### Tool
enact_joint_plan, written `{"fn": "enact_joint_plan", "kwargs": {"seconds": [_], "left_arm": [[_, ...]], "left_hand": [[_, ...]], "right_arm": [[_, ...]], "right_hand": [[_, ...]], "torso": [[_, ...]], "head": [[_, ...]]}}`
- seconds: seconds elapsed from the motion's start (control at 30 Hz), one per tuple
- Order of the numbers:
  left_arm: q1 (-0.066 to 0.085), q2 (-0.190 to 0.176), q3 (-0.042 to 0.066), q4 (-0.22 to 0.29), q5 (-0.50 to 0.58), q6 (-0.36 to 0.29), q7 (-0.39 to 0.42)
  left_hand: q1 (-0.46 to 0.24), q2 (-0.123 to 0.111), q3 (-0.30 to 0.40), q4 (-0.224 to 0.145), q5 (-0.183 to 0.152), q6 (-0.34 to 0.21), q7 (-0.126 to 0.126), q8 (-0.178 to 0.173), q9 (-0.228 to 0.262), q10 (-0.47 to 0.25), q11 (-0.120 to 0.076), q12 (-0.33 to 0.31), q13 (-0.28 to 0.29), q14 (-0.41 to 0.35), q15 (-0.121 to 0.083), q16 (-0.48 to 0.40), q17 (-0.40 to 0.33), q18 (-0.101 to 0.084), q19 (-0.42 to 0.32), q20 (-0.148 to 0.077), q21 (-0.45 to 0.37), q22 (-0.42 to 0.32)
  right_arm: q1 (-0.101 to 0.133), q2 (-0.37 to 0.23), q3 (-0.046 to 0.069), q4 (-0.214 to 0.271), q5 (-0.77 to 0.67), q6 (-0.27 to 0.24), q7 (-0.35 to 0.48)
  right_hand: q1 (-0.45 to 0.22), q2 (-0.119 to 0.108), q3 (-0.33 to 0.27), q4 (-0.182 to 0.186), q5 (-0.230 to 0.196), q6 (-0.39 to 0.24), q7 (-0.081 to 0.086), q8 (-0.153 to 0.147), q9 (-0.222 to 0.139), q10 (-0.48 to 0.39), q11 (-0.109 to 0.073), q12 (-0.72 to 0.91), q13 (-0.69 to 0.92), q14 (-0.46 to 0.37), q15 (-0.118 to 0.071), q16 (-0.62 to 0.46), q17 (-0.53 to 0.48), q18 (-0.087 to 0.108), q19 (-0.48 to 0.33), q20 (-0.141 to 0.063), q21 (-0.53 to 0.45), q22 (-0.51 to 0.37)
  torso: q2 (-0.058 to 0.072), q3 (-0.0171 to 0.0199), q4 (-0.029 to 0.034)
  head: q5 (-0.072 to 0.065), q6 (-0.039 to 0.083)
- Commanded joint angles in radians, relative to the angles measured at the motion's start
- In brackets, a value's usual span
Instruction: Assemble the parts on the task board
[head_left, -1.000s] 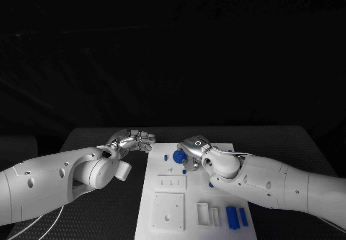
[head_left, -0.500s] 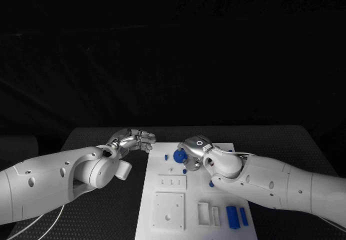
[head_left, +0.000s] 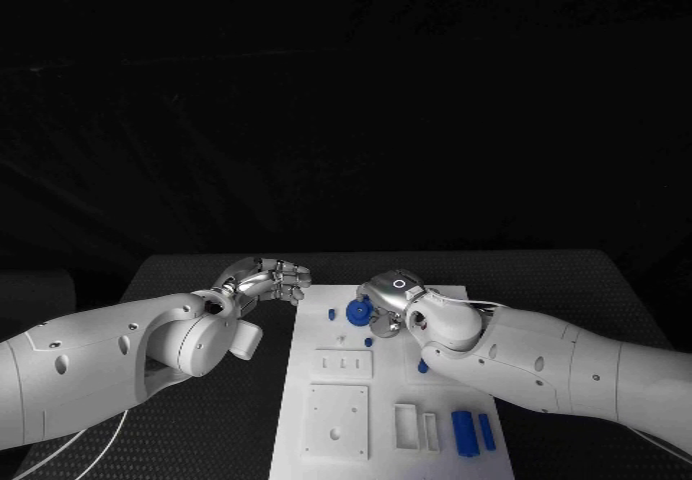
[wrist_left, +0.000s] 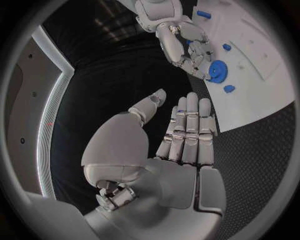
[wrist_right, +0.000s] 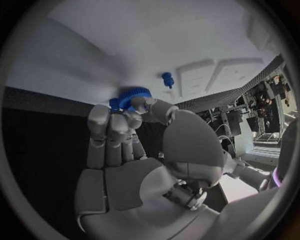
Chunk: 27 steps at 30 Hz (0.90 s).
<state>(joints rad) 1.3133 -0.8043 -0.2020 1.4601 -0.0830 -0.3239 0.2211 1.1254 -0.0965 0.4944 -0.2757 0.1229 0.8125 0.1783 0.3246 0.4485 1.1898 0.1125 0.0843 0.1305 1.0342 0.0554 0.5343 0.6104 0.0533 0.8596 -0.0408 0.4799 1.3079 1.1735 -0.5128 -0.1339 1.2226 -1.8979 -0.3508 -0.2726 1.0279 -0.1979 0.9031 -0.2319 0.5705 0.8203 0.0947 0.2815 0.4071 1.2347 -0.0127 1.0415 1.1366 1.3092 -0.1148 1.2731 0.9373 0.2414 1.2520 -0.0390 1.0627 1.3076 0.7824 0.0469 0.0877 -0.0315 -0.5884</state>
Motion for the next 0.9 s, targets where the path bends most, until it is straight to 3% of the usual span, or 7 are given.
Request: {"fn": "enact_joint_plan", "kwargs": {"seconds": [0.03, 0.17, 0.47, 0.57, 0.7, 0.9], "left_arm": [[0.001, -0.001, 0.001, 0.004, -0.004, 0.011, 0.004], [0.001, -0.003, 0.001, 0.004, -0.005, 0.010, 0.004], [0.001, -0.005, 0.001, 0.005, -0.005, 0.010, 0.004], [0.001, -0.006, 0.001, 0.006, -0.005, 0.010, 0.004], [0.001, -0.009, 0.001, 0.006, -0.005, 0.009, 0.005], [0.001, -0.014, 0.001, 0.008, -0.006, 0.008, 0.005]], "left_hand": [[-0.010, -0.004, 0.006, -0.001, 0.003, -0.002, 0.005, -0.004, 0.002, -0.001, 0.006, -0.005, 0.001, -0.004, 0.004, -0.004, 0.001, 0.011, -0.009, 0.000, 0.003, 0.019], [-0.010, -0.004, 0.006, -0.001, 0.003, -0.002, 0.005, -0.004, 0.002, -0.001, 0.006, -0.006, 0.001, -0.004, 0.004, -0.004, 0.001, 0.011, -0.009, 0.000, 0.003, 0.019], [-0.009, -0.004, 0.007, -0.001, 0.003, -0.002, 0.006, -0.004, 0.002, -0.001, 0.006, -0.006, 0.002, -0.004, 0.004, -0.004, 0.002, 0.011, -0.010, 0.000, 0.004, 0.019], [-0.009, -0.004, 0.007, -0.001, 0.003, -0.002, 0.006, -0.004, 0.002, -0.001, 0.006, -0.006, 0.002, -0.004, 0.004, -0.004, 0.002, 0.011, -0.010, 0.000, 0.004, 0.019], [-0.009, -0.004, 0.007, -0.002, 0.003, -0.002, 0.006, -0.004, 0.002, -0.001, 0.006, -0.007, 0.002, -0.004, 0.004, -0.005, 0.002, 0.011, -0.010, 0.000, 0.004, 0.019], [-0.009, -0.004, 0.007, -0.002, 0.003, -0.002, 0.006, -0.005, 0.002, -0.001, 0.006, -0.007, 0.002, -0.004, 0.004, -0.005, 0.002, 0.011, -0.010, 0.000, 0.004, 0.019]], "right_arm": [[-0.008, -0.009, -0.006, -0.010, 0.025, 0.074, 0.010], [-0.008, -0.017, -0.006, -0.003, 0.025, 0.066, 0.011], [-0.008, -0.038, -0.006, 0.023, 0.029, 0.059, 0.008], [-0.008, -0.056, -0.006, 0.037, 0.024, 0.046, 0.004], [-0.008, -0.098, -0.005, 0.067, 0.026, -0.009, 0.003], [0.001, -0.177, 0.034, 0.148, 0.101, -0.103, 0.031]], "right_hand": [[-0.015, 0.024, 0.022, -0.023, 0.020, -0.002, -0.004, 0.005, 0.002, 0.001, -0.007, -0.002, 0.002, 0.001, -0.005, -0.003, 0.002, 0.020, -0.006, 0.004, 0.007, 0.018], [-0.039, 0.042, 0.061, -0.031, 0.025, -0.002, -0.004, 0.008, 0.002, 0.003, -0.007, -0.002, 0.003, 0.002, -0.005, -0.003, 0.004, 0.020, -0.005, 0.007, 0.010, 0.017], [-0.048, 0.046, 0.076, -0.036, 0.025, 0.000, -0.004, 0.010, 0.002, 0.004, -0.007, -0.002, 0.004, 0.002, -0.005, -0.003, 0.005, 0.020, -0.004, 0.007, 0.011, 0.017], [-0.050, 0.047, 0.079, -0.037, 0.025, 0.000, -0.004, 0.011, 0.002, 0.004, -0.007, -0.002, 0.005, 0.003, -0.005, -0.003, 0.005, 0.020, -0.004, 0.007, 0.012, 0.017], [-0.052, 0.045, 0.088, -0.038, 0.022, 0.001, -0.003, 0.012, 0.002, 0.005, -0.006, -0.002, 0.005, 0.003, -0.004, -0.003, 0.005, 0.020, -0.003, 0.006, 0.012, 0.017], [-0.051, 0.028, 0.105, -0.031, -0.002, 0.004, -0.002, 0.015, 0.003, 0.008, -0.005, -0.002, 0.005, 0.004, -0.003, -0.005, 0.006, 0.020, 0.001, 0.005, 0.012, 0.014]], "torso": [[0.000, -0.0005, -0.0004], [0.001, 0.0000, -0.0007], [0.000, 0.0005, 0.0004], [-0.001, 0.0008, -0.0006], [-0.001, 0.0013, -0.0021], [-0.001, 0.0014, -0.0038]], "head": [[-0.001, -0.001], [0.000, -0.003], [0.000, -0.003], [0.001, -0.002], [0.000, 0.001], [-0.002, 0.006]]}}
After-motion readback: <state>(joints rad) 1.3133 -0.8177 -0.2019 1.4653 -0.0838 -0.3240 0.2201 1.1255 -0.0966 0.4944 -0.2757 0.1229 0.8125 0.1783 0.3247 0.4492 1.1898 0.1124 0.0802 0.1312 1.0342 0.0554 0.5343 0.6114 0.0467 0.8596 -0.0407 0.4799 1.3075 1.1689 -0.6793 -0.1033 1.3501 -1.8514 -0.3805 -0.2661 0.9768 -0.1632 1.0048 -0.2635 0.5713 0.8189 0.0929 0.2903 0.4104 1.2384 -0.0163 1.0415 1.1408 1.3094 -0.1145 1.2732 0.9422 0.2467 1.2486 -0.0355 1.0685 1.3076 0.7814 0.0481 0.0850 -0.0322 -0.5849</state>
